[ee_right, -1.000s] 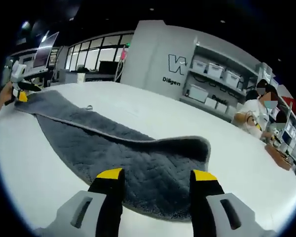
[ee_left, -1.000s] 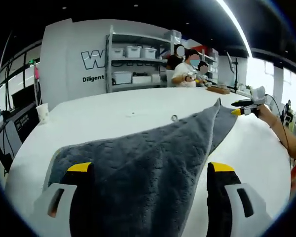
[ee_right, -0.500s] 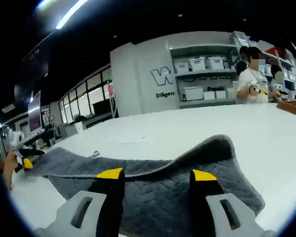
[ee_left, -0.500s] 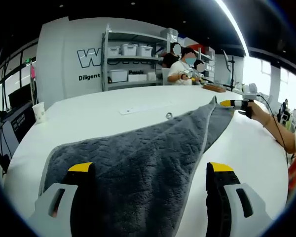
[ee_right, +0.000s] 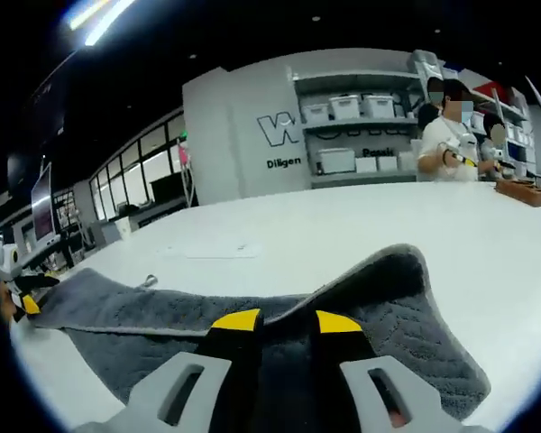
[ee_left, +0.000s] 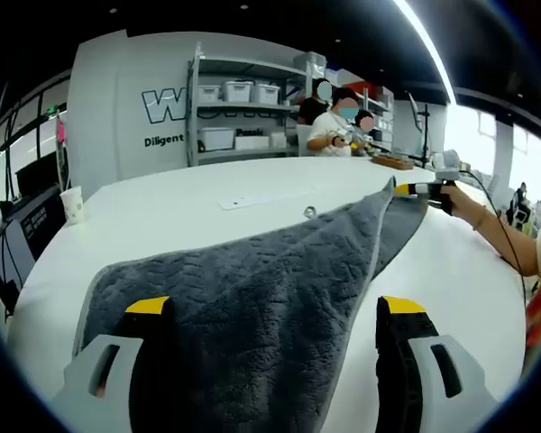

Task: Open the folded towel by lifting each exposed corner and separating the folded layers until the towel lies flat within the target outline without major curled edges

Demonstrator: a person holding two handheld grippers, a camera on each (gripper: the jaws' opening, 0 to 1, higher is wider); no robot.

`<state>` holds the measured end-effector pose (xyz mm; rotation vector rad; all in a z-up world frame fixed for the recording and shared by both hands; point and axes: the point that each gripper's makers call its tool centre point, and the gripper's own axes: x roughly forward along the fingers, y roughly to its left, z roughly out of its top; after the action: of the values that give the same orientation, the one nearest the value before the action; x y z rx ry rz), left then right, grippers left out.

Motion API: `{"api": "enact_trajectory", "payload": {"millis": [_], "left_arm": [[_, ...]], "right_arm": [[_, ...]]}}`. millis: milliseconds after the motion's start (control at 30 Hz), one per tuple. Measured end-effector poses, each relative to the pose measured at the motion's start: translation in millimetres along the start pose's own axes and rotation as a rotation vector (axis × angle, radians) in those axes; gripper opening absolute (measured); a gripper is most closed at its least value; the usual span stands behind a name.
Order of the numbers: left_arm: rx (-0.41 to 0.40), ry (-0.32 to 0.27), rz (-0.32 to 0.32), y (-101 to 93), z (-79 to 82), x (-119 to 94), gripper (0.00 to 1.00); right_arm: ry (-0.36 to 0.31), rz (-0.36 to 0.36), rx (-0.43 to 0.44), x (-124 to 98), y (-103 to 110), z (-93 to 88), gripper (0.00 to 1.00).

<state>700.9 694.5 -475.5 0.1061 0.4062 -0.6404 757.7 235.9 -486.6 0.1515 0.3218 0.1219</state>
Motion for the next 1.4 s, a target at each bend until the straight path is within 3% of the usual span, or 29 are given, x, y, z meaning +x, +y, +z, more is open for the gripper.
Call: {"api": "enact_trajectory", "payload": {"millis": [133, 167, 233, 533, 1033, 1400], "left_arm": [[-0.002, 0.014, 0.001, -0.2, -3.2, 1.6, 0.90], [-0.002, 0.018, 0.000, -0.4, -4.1, 2.0, 0.90], [-0.002, 0.019, 0.001, -0.6, -4.4, 2.2, 0.90], [0.001, 0.025, 0.006, -0.4, -5.6, 1.8, 0.89], [-0.005, 0.037, 0.023, 6.4, -11.2, -1.3, 0.89], [-0.002, 0.019, 0.021, 4.2, -8.9, -6.1, 0.89]], "right_arm": [[0.006, -0.014, -0.006, 3.1, -3.5, -0.7, 0.03], [0.045, -0.025, -0.051, 2.6, -6.6, -7.0, 0.00], [0.044, -0.012, -0.093, 2.6, -3.7, -8.2, 0.00], [0.016, 0.027, -0.135, -9.7, 5.8, -0.2, 0.00], [-0.021, 0.030, -0.119, -46.2, 15.7, 7.5, 0.00], [-0.022, 0.040, -0.135, -79.4, 28.3, -0.8, 0.00]]}}
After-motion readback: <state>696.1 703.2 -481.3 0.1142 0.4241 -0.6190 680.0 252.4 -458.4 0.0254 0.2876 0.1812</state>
